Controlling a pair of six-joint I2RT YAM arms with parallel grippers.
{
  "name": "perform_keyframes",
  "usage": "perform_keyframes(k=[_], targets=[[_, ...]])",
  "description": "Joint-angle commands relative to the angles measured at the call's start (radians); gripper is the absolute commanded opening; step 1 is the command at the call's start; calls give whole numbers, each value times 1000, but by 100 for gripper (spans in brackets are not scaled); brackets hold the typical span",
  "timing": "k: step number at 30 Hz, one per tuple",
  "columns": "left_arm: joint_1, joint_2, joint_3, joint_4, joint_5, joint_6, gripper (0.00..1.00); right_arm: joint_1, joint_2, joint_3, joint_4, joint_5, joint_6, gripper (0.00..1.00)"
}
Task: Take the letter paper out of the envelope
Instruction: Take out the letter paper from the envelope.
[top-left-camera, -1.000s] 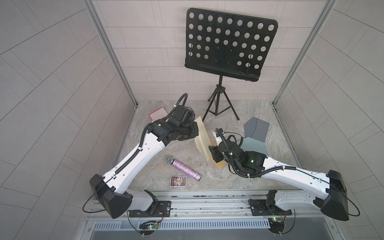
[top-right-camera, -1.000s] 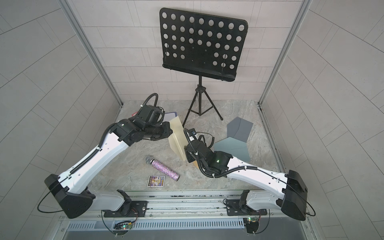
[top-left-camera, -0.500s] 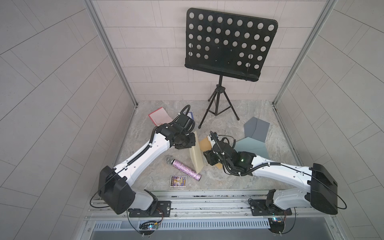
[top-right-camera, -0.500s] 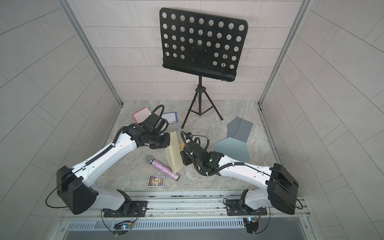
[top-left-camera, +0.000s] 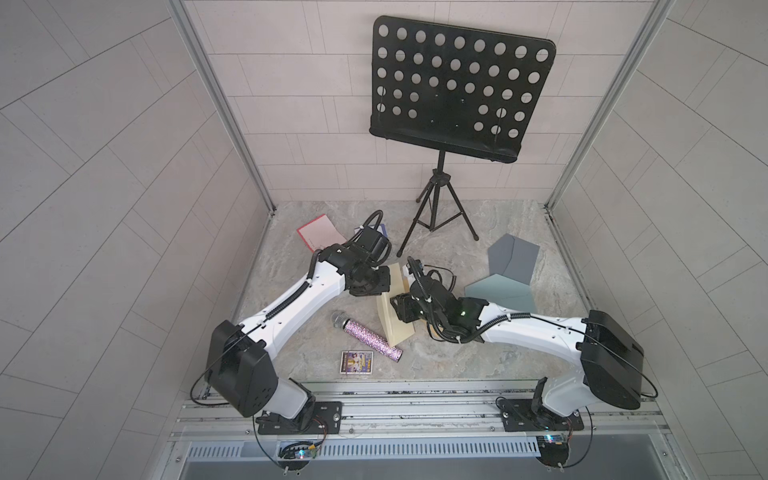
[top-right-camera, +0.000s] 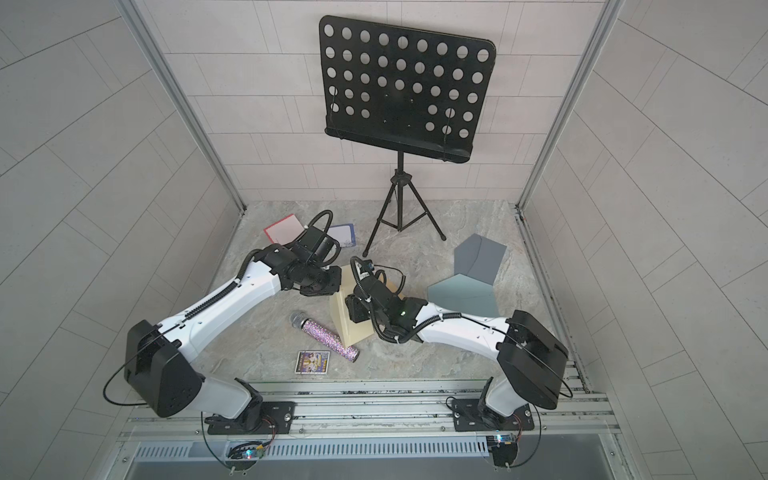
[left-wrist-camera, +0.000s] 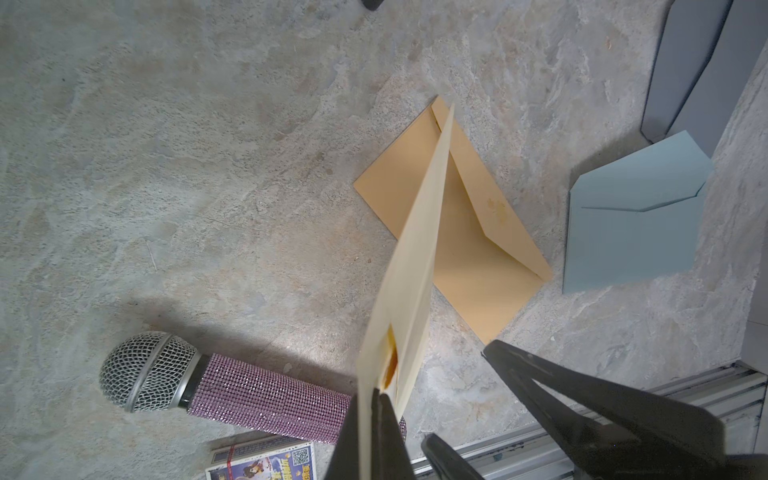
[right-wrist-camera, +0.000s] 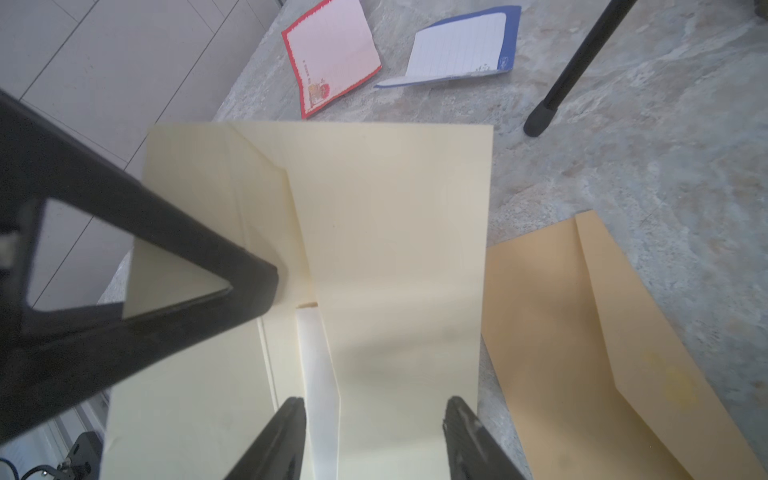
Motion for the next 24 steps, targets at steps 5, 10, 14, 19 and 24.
perform_keyframes(k=[5,10,14,19,24], targets=[[1,-25,3,3,7,6,0,-10,22,55,34,59,20,57],[0,-28,5,17,18,-2,0,-10,48,79,41,61,22,57],[1,-29,14,11,23,-2,0,-13,68,105,11,69,15,57],[1,-33,20,14,31,-17,0,-12,66,120,-27,81,21,57],[-1,-29,33,13,34,-23,0,-2,52,102,-40,79,23,57]])
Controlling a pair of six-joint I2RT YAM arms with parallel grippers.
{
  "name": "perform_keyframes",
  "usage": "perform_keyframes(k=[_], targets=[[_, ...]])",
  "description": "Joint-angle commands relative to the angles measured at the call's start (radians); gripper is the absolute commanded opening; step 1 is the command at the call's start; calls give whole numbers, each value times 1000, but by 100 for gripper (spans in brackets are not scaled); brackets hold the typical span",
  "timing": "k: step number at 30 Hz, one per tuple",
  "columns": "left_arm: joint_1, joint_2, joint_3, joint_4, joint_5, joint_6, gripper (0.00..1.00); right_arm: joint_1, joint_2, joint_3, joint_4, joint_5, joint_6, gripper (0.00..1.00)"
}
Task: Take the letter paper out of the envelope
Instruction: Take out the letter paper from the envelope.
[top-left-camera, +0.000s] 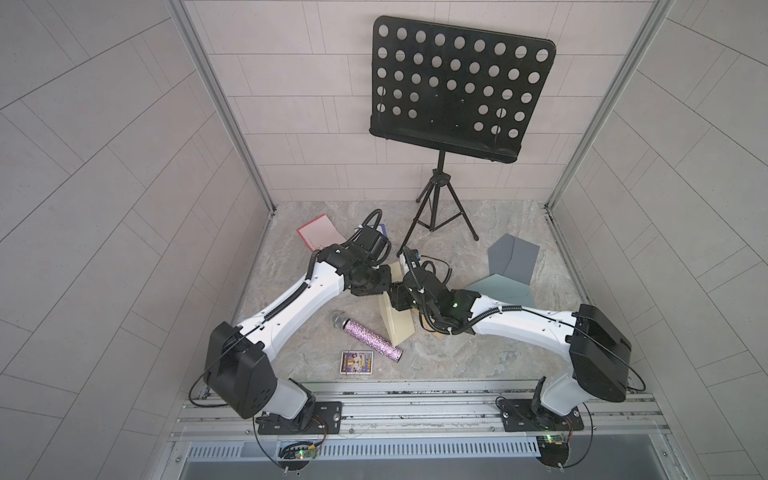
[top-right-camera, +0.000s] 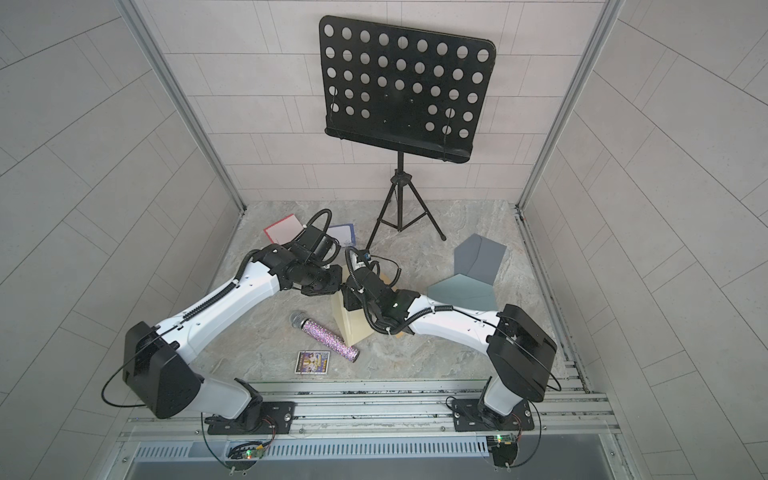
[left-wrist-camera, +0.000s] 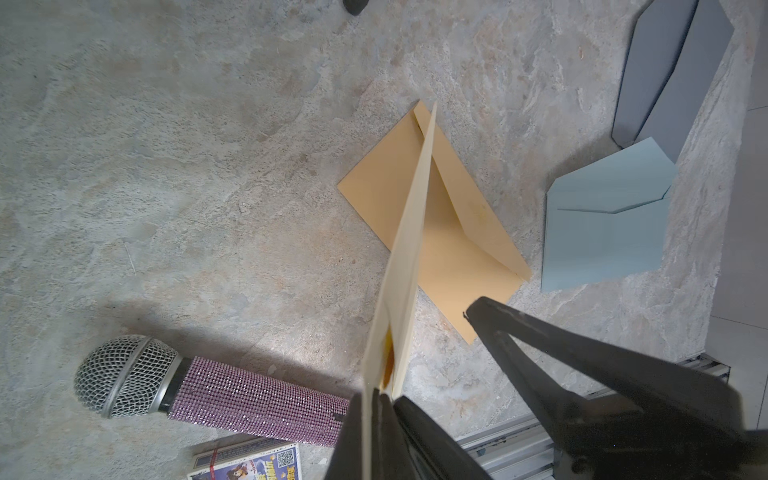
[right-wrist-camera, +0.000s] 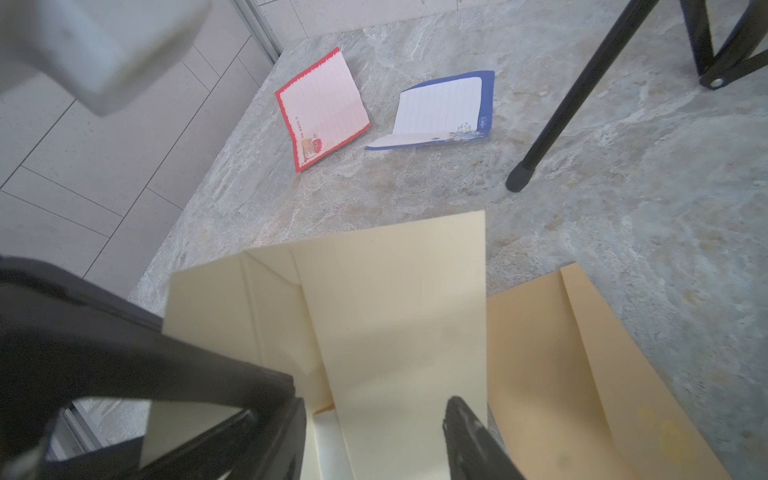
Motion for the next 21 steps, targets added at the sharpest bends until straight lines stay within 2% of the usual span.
perform_keyframes(k=[1,16,21], targets=[[0,-18,34,-4,-1,-4,0,11,-15,-3,-33,24,19,56],[-5,-6,47,-2,6,-12,0,34,9,-3,-67,44,25,56],[-10,-5,44,-3,6,-22,0,34,38,29,-96,65,18,51]])
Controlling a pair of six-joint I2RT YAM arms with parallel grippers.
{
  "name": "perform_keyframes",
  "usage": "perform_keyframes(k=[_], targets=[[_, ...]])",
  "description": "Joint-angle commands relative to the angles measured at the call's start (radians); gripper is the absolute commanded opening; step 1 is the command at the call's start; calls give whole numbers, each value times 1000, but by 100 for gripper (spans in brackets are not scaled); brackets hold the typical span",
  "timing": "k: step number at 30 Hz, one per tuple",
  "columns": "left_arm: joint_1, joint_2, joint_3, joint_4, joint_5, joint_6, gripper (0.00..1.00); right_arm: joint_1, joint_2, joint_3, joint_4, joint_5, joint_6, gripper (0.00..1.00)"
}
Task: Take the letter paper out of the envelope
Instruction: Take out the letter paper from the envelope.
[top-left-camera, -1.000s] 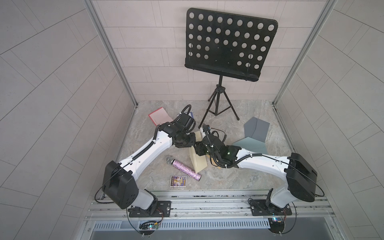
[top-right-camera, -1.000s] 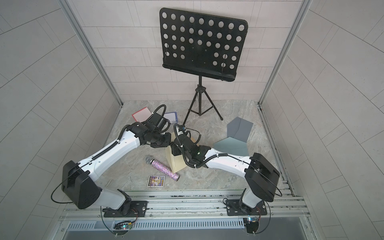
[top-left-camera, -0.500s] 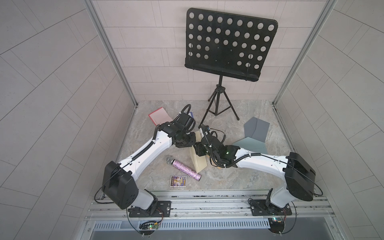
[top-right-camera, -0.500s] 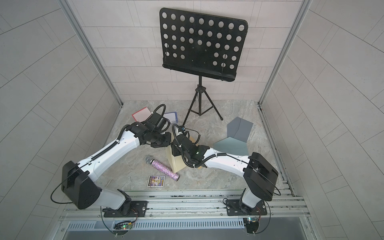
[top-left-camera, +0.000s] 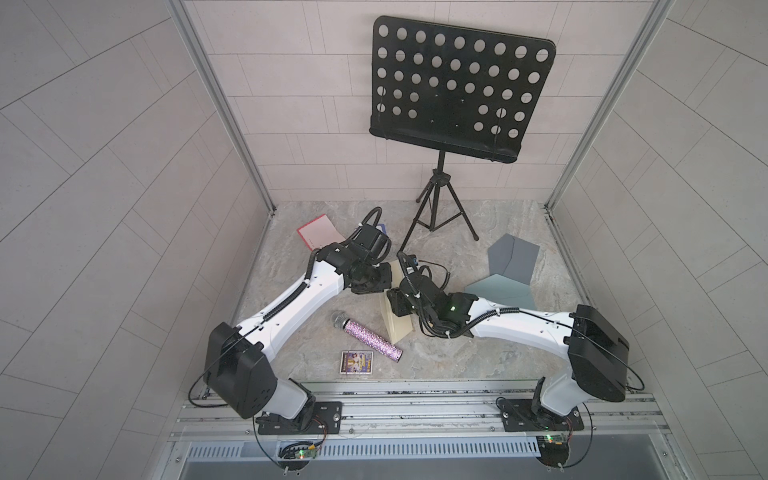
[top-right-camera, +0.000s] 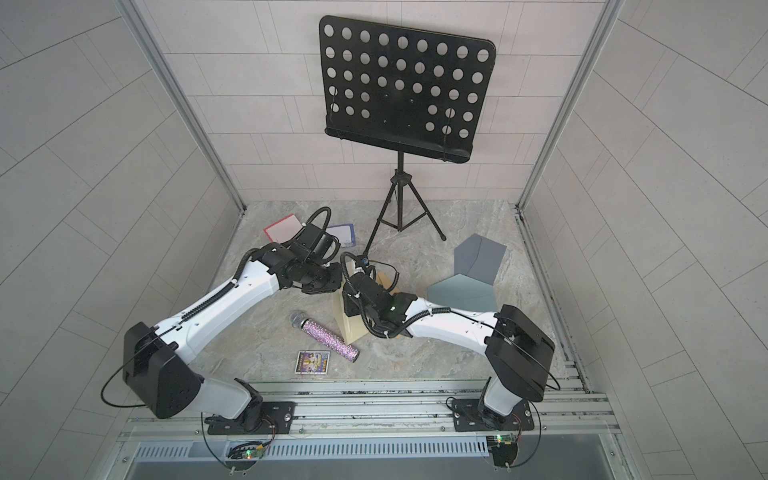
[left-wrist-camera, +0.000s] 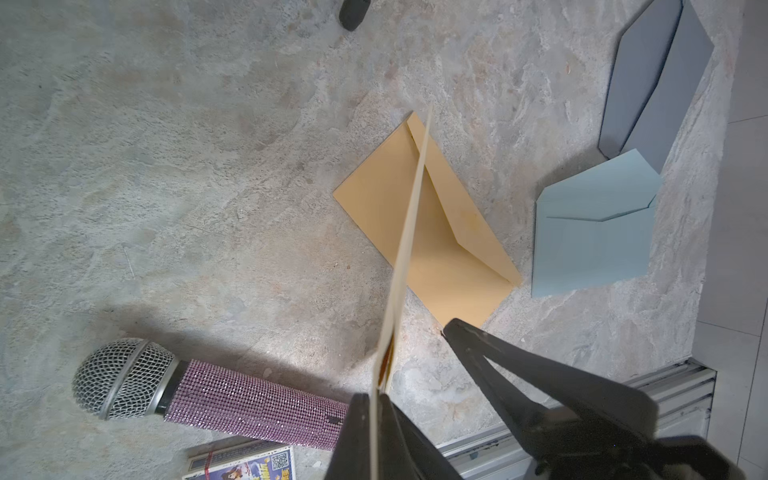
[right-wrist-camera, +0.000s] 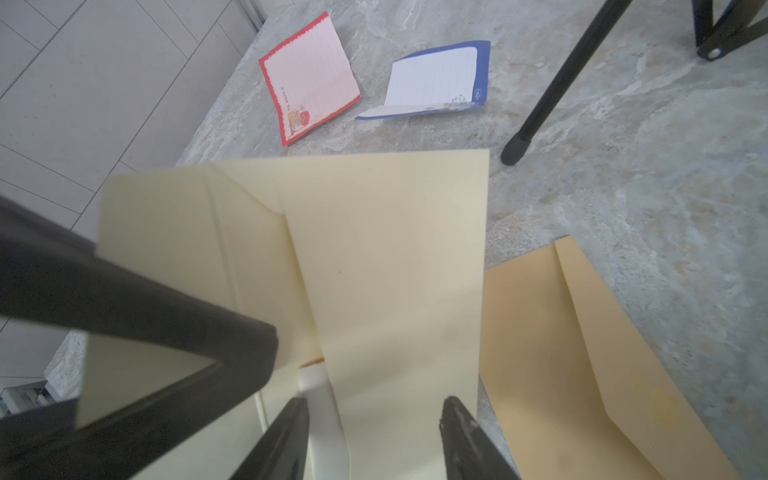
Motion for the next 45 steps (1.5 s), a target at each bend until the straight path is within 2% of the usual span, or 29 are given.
perform_keyframes(k=[1,11,30,45], targets=[[-9,-4,28,-5,-1,-10,0,7,27,34,-51,38,5,49],[-8,0,39,-15,-11,-10,0,15,26,55,-101,73,-1,38],[-8,7,66,-36,-8,-13,0,16,32,11,-150,194,-67,40],[-8,13,79,-41,-17,-13,0,37,0,-90,-103,160,-47,41]])
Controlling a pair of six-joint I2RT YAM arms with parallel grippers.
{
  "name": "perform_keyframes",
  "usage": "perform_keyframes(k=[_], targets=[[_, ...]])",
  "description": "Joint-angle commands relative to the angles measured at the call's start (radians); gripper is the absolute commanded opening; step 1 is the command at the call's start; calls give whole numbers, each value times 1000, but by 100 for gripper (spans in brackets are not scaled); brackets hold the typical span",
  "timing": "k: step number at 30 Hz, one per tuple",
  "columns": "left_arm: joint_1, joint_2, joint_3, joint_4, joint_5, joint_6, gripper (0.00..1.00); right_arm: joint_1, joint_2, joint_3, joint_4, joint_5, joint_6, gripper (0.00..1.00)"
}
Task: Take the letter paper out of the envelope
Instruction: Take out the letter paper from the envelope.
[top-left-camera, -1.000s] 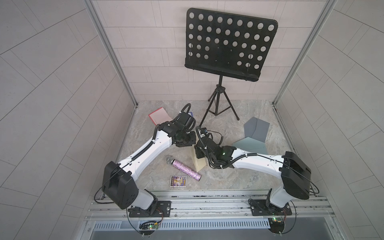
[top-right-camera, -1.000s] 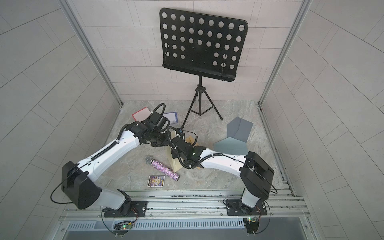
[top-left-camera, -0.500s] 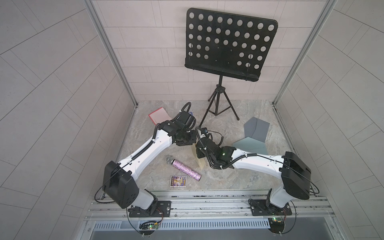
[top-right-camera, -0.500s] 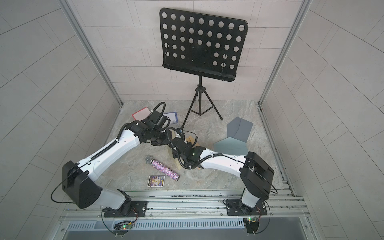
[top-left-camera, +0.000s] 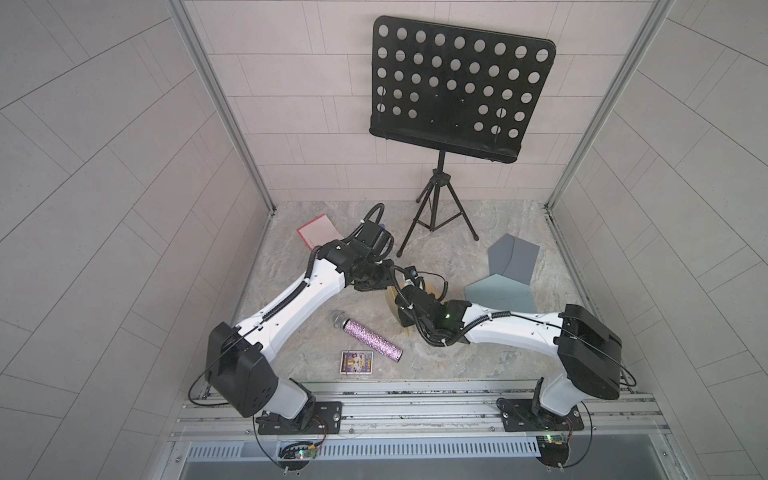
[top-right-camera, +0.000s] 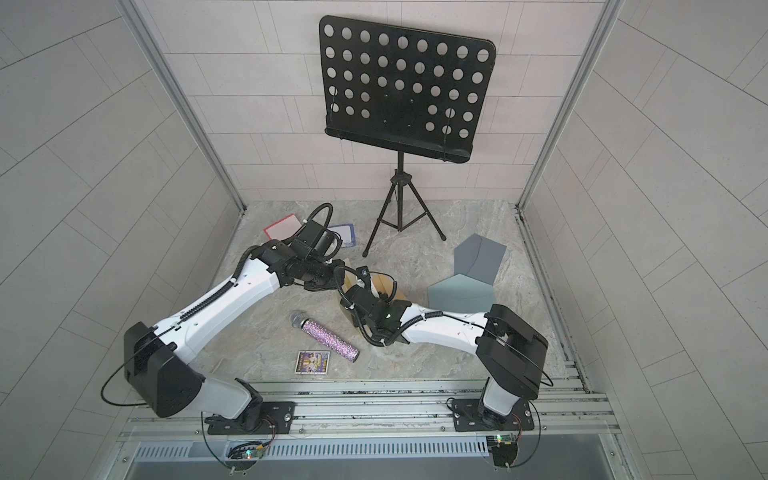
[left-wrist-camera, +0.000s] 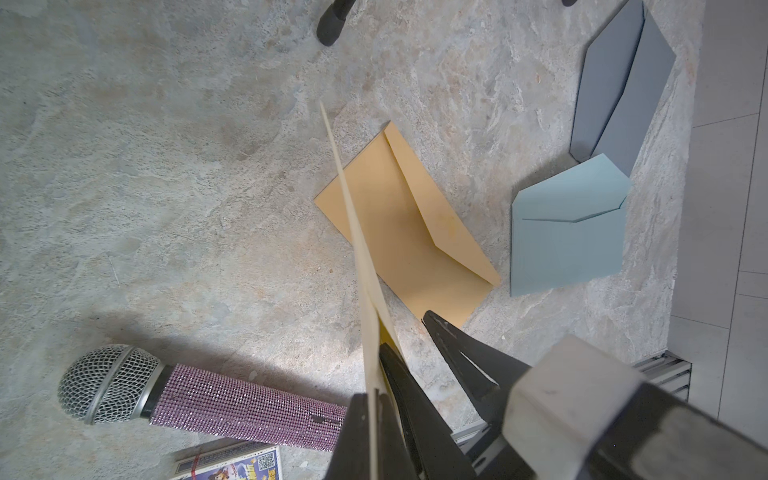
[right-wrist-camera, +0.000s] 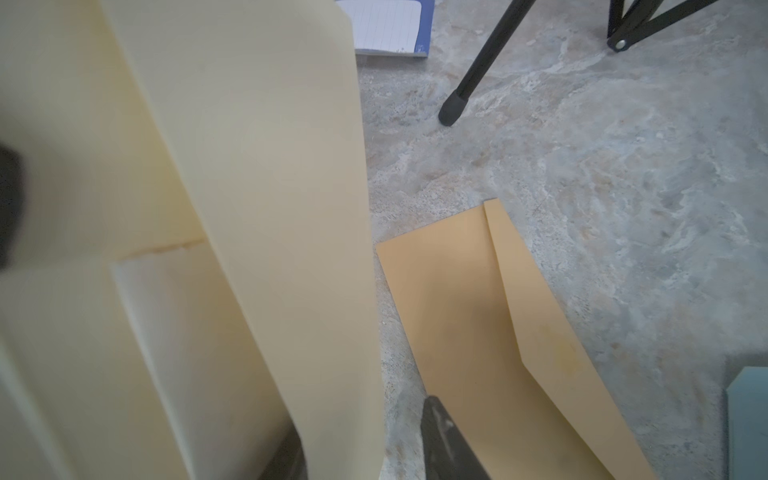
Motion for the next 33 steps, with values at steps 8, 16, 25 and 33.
perform_keyframes(k=[8,16,25,33], targets=[[1,5,30,-29,-20,-6,0,6,-58,-108,21,-30,30,41],[0,-4,14,-22,-20,-12,0,10,-84,-147,29,-40,43,15],[24,-86,39,-55,-4,-98,74,12,-201,-107,-78,92,-71,0],[66,-185,198,17,116,-292,51,3,-251,-94,-137,152,-213,0]])
